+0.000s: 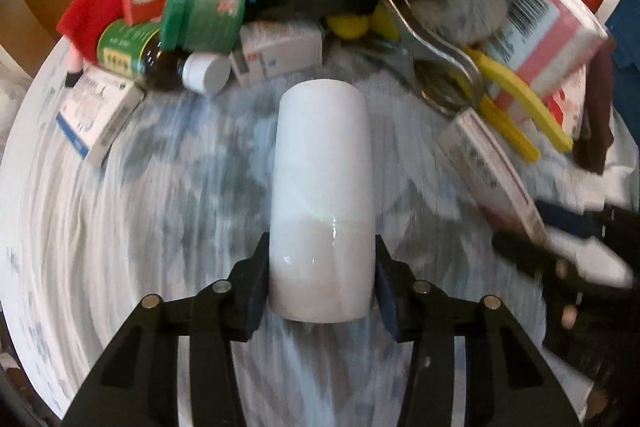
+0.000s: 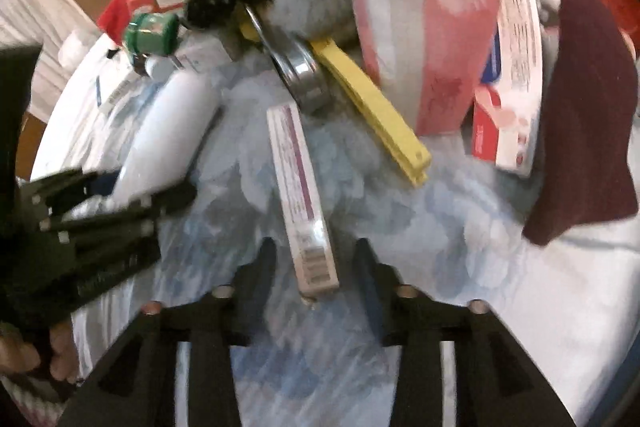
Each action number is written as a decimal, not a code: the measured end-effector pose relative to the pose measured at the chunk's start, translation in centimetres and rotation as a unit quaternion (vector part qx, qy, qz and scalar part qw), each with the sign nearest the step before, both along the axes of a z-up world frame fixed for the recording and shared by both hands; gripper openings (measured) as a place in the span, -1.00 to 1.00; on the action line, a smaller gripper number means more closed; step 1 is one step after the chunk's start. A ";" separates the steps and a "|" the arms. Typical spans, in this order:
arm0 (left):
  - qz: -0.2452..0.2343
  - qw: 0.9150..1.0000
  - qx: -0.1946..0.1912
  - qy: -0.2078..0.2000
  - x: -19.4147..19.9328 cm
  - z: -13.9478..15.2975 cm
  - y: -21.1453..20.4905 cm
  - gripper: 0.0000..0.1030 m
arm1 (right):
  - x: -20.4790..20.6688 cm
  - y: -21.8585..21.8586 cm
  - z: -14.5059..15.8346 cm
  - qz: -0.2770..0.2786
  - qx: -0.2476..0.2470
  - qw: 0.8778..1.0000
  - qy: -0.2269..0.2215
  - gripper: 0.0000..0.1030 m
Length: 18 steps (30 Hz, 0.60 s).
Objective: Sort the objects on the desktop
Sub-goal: 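Grasp the white roll with the left tool while the right tool grasps a slim medicine box, then carry the white roll and slim box over the blue crate with both tools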
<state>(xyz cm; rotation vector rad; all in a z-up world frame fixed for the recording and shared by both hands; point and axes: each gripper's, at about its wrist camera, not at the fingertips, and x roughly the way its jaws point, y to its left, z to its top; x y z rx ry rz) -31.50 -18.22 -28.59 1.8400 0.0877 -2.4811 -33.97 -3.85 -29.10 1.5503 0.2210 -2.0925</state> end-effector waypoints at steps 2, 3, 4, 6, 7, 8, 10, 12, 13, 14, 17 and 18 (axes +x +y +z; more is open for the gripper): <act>0.003 1.000 0.003 -0.002 0.5 0.1 -0.3 -0.12 | -0.3 -0.6 0.3 0.006 -0.003 1.000 0.013 -0.16; 0.004 1.000 0.004 -0.002 0.6 0.1 -0.5 -0.12 | -0.6 -1.1 0.3 0.009 -0.002 1.000 0.017 -0.16; 0.006 1.000 0.003 -0.007 0.5 0.2 -0.7 -0.11 | -1.0 -1.6 0.3 0.013 0.003 1.000 0.017 -0.16; 0.010 1.000 0.005 -0.008 0.0 0.3 -1.1 -0.10 | -1.2 -2.2 -0.1 0.021 0.009 1.000 0.018 -0.16; 0.008 1.000 0.006 -0.005 -0.3 0.3 -1.2 -0.10 | -1.0 -2.6 -0.4 0.023 0.013 0.999 0.019 -0.17; 0.008 1.000 0.006 0.002 -0.6 0.4 -1.4 -0.09 | -0.9 -2.8 -0.7 0.027 0.016 0.999 0.020 -0.22; 0.007 1.000 0.001 0.011 -0.8 0.4 -1.6 -0.09 | -0.6 -3.0 -0.9 0.031 0.025 0.999 0.031 -0.36; 0.009 1.000 0.006 0.008 -0.5 0.6 -1.8 -0.12 | 0.1 -3.5 -0.9 0.031 0.038 0.998 0.037 -0.59; 0.009 1.000 0.011 0.007 -0.3 0.7 -1.9 -0.12 | 0.4 -3.3 -0.7 0.026 0.035 0.998 0.036 -0.65; 0.008 1.000 0.012 0.006 0.1 0.9 -2.1 -0.12 | 0.8 -3.2 -0.4 0.024 0.035 0.998 0.040 -0.64; -0.003 1.000 0.011 0.016 1.2 2.5 -2.4 -0.12 | 2.2 -2.7 1.3 0.017 0.031 0.998 0.059 -0.65; -0.006 1.000 0.010 0.024 1.6 3.3 -2.6 -0.12 | 2.5 -2.5 1.9 0.013 0.029 0.997 0.066 -0.65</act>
